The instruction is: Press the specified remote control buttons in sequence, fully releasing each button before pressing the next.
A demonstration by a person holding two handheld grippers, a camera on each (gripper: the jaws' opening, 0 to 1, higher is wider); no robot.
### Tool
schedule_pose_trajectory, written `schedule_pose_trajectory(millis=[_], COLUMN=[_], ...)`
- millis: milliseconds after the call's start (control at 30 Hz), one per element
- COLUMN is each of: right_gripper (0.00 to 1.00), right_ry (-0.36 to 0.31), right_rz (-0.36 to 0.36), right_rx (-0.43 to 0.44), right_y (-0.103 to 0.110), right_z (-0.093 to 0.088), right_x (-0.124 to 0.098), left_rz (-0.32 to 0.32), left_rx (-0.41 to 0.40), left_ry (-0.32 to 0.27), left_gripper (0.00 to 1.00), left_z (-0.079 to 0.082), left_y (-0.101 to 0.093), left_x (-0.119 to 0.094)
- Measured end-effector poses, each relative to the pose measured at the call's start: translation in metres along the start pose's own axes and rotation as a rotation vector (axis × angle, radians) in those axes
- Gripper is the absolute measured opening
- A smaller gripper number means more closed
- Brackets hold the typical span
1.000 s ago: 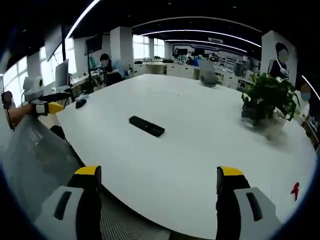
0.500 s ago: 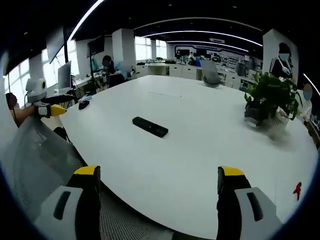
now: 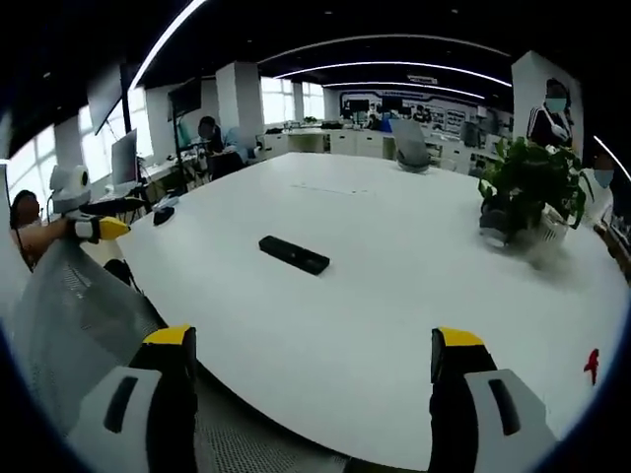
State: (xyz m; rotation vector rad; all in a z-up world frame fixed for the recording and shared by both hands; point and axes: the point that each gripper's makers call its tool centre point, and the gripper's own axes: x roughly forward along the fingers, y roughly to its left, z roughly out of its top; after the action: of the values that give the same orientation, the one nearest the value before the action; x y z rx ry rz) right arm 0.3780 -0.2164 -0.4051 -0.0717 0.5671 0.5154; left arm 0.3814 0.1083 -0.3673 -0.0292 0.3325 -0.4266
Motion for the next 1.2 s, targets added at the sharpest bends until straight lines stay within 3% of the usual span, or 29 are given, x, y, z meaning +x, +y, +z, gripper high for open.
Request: schedule_pose_trajectory(millis=[100, 233, 400, 600, 867, 1100, 1200], right_gripper=[1.00, 1.00, 1.00, 1.00, 1.00, 1.00, 1.00], right_ry=[0.044, 0.064, 0.042, 0.049, 0.018, 0.023, 0.011], right_rz=[0.050, 0.057, 0.057, 0.067, 0.033, 0.037, 0.073], right_rx=[-0.013, -0.032, -0.013, -0.091, -0.054, -0.043, 0.023], right_y=[0.008, 0.011, 0.011, 0.016, 0.009, 0.010, 0.014], right_z=[-0.007, -0.009, -0.007, -0.006, -0.001, -0.002, 0.000], right_x=[0.004, 0.004, 0.004, 0.005, 0.004, 0.004, 0.005], left_rz=[-0.009, -0.022, -0.017, -0.020, 0.002, -0.069, -0.101], left_rx=[-0.009, 0.015, -0.001, 0.034, 0.018, 0.056, 0.044], left_ry=[-0.006, 0.017, 0.010, -0.009, -0.026, 0.044, 0.082], left_gripper=[1.00, 1.00, 1.00, 1.00, 1.00, 1.00, 1.00], left_z=[0.001, -0.003, -0.003, 0.002, 0.004, -0.004, -0.010], left_y=[-0.002, -0.005, -0.003, -0.006, -0.002, -0.017, -0.021], left_x=[0.001, 0.002, 0.002, 0.001, -0.001, 0.002, 0.004])
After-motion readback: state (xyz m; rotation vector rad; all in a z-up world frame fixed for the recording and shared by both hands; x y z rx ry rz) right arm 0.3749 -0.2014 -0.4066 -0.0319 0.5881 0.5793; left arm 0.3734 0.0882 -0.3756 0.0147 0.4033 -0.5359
